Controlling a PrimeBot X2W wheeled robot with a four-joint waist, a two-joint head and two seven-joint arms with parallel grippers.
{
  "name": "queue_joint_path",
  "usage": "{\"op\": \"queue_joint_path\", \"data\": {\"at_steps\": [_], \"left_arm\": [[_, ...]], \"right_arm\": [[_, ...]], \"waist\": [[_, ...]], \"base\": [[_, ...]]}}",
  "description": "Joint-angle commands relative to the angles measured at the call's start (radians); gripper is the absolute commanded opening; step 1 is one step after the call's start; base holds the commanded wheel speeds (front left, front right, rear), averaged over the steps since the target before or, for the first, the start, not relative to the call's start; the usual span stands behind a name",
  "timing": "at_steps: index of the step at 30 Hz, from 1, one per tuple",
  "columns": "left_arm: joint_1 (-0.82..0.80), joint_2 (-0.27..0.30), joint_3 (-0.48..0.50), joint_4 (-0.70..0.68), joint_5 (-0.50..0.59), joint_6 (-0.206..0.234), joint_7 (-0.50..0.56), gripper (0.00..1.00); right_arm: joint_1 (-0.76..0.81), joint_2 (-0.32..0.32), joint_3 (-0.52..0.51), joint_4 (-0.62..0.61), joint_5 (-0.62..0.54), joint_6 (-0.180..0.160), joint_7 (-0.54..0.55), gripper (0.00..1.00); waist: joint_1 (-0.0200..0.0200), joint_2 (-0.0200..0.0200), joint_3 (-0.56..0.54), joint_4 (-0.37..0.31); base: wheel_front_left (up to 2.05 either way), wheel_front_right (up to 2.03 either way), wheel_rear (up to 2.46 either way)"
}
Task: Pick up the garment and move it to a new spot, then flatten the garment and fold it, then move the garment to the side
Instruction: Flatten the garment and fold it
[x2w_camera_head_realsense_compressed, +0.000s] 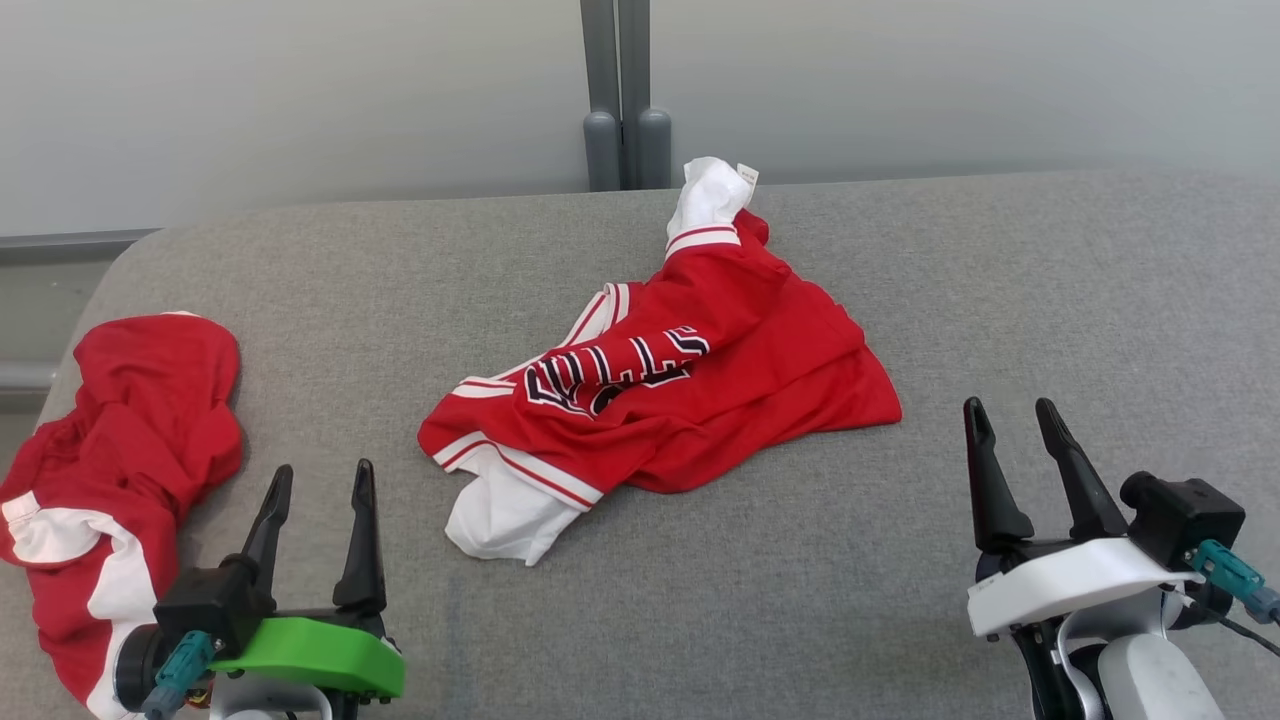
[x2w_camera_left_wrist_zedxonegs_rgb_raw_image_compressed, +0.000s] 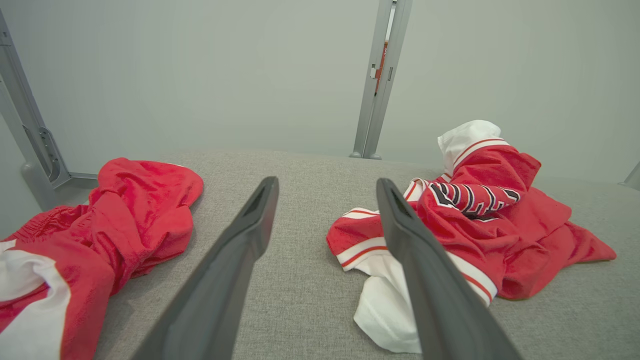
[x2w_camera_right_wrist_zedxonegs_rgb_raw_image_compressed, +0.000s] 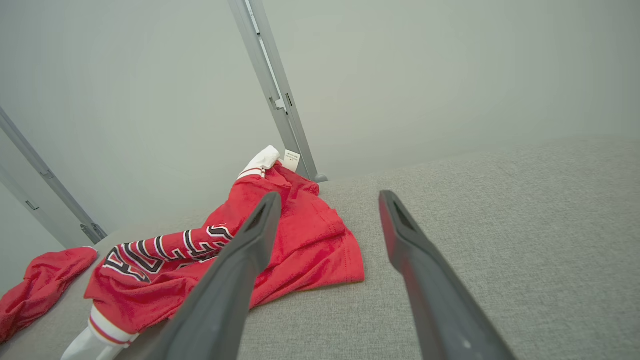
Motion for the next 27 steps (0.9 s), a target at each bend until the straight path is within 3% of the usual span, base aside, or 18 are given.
{"op": "queue_joint_path", "data": {"at_steps": [1, 11, 17, 27], "left_arm": [[0.011, 0.004, -0.004, 0.0, -0.006, -0.001, 0.005, 1.0], [-0.009, 0.026, -0.016, 0.02, -0.037, -0.013, 0.083, 1.0], [-0.063, 0.064, -0.05, 0.049, -0.048, -0.029, 0.228, 1.0], [-0.193, 0.117, -0.161, 0.225, -0.108, -0.057, 0.424, 1.0]], "right_arm": [[0.02, 0.001, -0.005, -0.008, -0.015, 0.0, 0.006, 1.0], [0.017, 0.007, -0.001, -0.015, -0.032, 0.0, 0.028, 1.0], [0.004, 0.008, 0.003, -0.011, -0.038, 0.0, 0.042, 1.0], [-0.036, 0.007, 0.034, -0.011, -0.045, 0.0, 0.061, 1.0]], "waist": [[0.0, -0.0001, 0.001, 0.0], [0.0, -0.0001, 0.009, -0.006], [0.0, -0.0001, 0.016, -0.008], [0.0, -0.0001, 0.052, -0.061]], "base": [[0.0, 0.0, 0.0], [0.0, 0.0, 0.0], [0.0, 0.0, 0.0], [0.0, 0.0, 0.0]]}}
